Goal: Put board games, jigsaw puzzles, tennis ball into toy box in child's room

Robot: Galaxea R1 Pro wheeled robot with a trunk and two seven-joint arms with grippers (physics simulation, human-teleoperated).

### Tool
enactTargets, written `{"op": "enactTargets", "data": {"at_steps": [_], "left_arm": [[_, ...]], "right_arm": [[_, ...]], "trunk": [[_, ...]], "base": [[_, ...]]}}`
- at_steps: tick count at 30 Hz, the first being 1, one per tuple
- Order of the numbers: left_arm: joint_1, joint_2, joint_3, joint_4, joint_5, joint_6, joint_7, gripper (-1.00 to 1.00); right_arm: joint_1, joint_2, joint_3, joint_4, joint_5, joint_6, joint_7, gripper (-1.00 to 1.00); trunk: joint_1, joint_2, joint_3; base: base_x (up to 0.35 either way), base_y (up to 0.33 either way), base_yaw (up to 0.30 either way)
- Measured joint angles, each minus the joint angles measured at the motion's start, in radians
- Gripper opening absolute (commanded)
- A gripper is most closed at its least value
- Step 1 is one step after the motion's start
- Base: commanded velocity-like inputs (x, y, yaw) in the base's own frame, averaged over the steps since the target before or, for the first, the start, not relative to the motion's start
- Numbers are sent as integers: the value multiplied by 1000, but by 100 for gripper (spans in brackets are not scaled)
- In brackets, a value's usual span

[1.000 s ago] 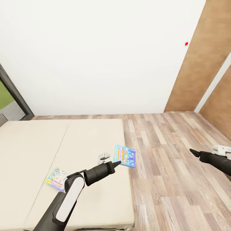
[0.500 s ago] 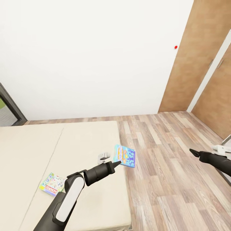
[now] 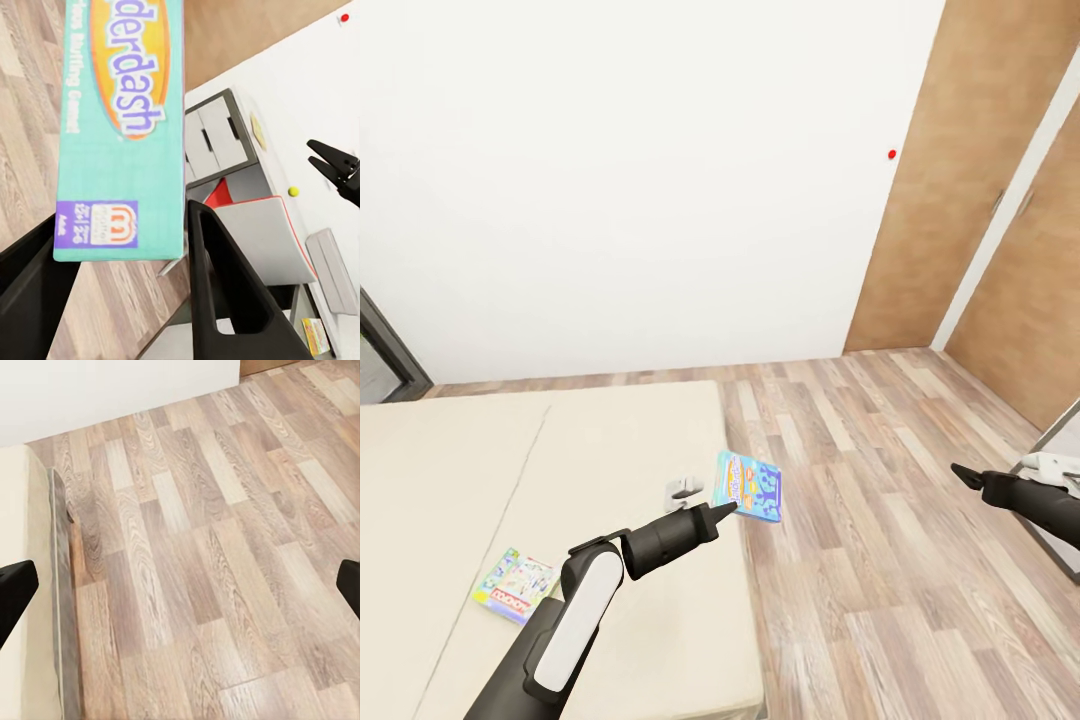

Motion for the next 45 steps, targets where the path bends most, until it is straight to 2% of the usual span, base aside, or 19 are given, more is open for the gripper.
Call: {"op": "enactTargets", "data": {"at_steps": [9, 30, 33, 34, 37, 45], "left_arm": [[0, 0, 0, 1, 0, 1, 0, -100], [7, 0, 7, 11, -1, 1, 10, -100], [7, -3, 23, 18, -4, 2, 43, -100], [7, -7, 34, 22, -11, 2, 114, -100], [9, -10, 40, 22, 6, 1, 182, -100], [11, -11, 45, 22, 12, -1, 236, -100]], "right_arm": [[0, -1, 0, 0, 0, 0, 0, 100], [0, -2, 0, 0, -1, 1, 0, 100], [0, -1, 0, 0, -1, 2, 0, 100], [0, 0, 1, 0, -1, 1, 0, 100], [0, 2, 2, 0, -1, 1, -1, 100], [0, 2, 2, 0, 0, 0, -1, 100]], "trunk": [[0, 0, 1], [0, 0, 1], [0, 0, 1], [0, 0, 1], [0, 0, 2], [0, 0, 6]], "base": [[0, 0, -169], [0, 0, -268], [0, 0, -278], [0, 0, -278], [0, 0, -278], [0, 0, -278]]}}
